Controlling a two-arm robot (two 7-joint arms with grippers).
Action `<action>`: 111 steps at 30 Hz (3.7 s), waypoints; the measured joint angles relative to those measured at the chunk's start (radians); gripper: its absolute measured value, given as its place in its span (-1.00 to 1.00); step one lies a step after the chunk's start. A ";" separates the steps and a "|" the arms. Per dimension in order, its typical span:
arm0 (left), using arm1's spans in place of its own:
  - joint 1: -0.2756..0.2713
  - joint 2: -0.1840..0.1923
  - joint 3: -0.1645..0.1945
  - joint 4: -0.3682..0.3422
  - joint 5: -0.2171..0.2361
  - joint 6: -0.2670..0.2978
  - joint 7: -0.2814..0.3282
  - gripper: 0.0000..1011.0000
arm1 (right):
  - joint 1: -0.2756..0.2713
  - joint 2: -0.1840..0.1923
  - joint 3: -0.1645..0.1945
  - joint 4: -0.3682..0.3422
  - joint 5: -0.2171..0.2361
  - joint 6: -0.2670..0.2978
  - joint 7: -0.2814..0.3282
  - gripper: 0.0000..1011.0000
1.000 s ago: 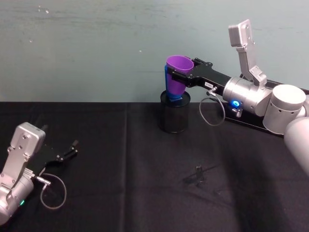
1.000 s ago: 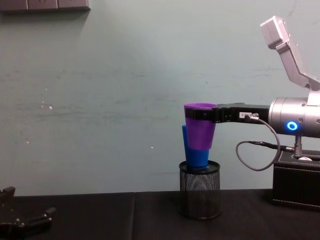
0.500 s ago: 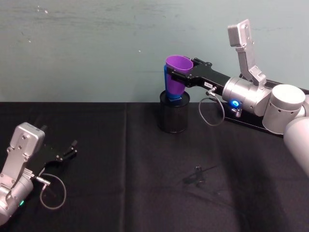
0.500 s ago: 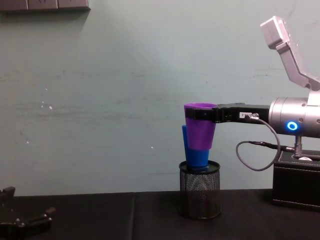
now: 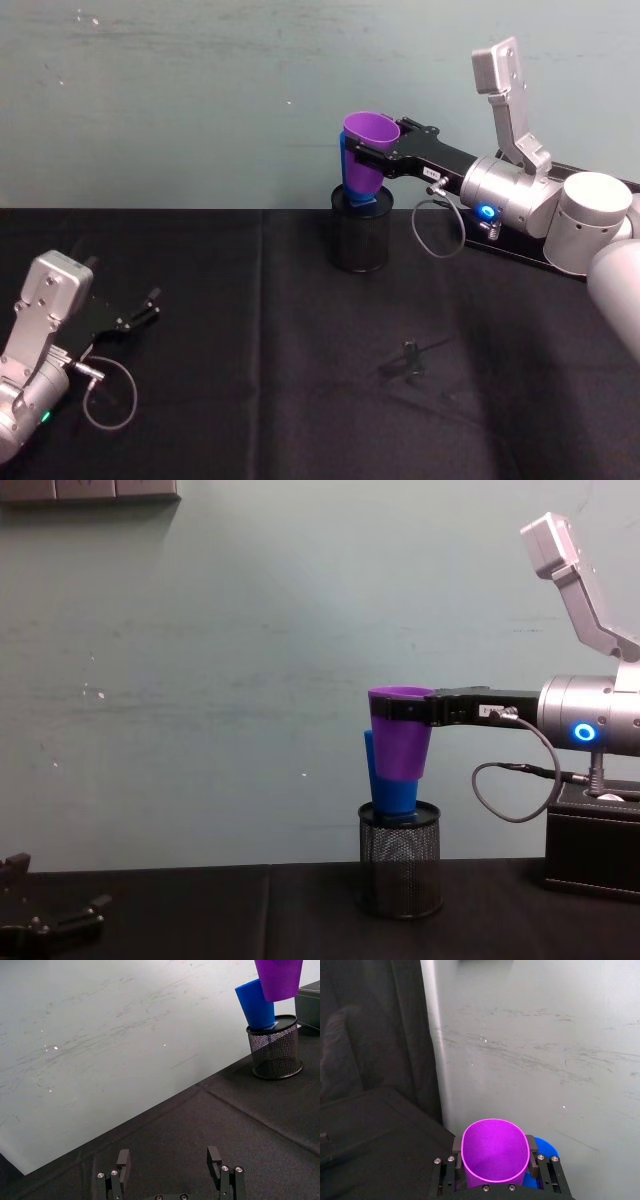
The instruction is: Pick up one cup with a gripper and tap it against the other cup.
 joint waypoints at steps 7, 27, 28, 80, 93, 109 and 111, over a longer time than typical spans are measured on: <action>0.000 0.000 0.000 0.000 0.000 0.000 0.000 0.99 | 0.000 0.000 0.000 0.000 0.000 0.000 0.000 0.44; 0.000 0.000 0.000 0.000 0.000 0.000 0.000 0.99 | 0.000 0.000 0.000 0.000 0.000 0.000 -0.001 0.44; 0.000 0.000 0.000 0.000 0.000 0.000 0.000 0.99 | 0.000 0.000 0.000 0.000 0.000 0.000 -0.001 0.44; 0.000 0.000 0.000 0.000 0.000 0.000 0.000 0.99 | 0.000 0.000 0.000 0.000 0.000 0.000 -0.001 0.44; 0.000 0.000 0.000 0.000 0.000 0.000 0.000 0.99 | 0.000 0.000 0.000 0.000 0.000 0.000 -0.001 0.44; 0.000 0.000 0.000 0.000 0.000 0.000 0.000 0.99 | -0.128 0.062 -0.004 -0.242 0.036 0.081 0.019 0.44; 0.000 0.000 0.000 0.000 0.000 0.000 0.000 0.99 | -0.147 0.073 -0.005 -0.277 0.044 0.095 0.019 0.44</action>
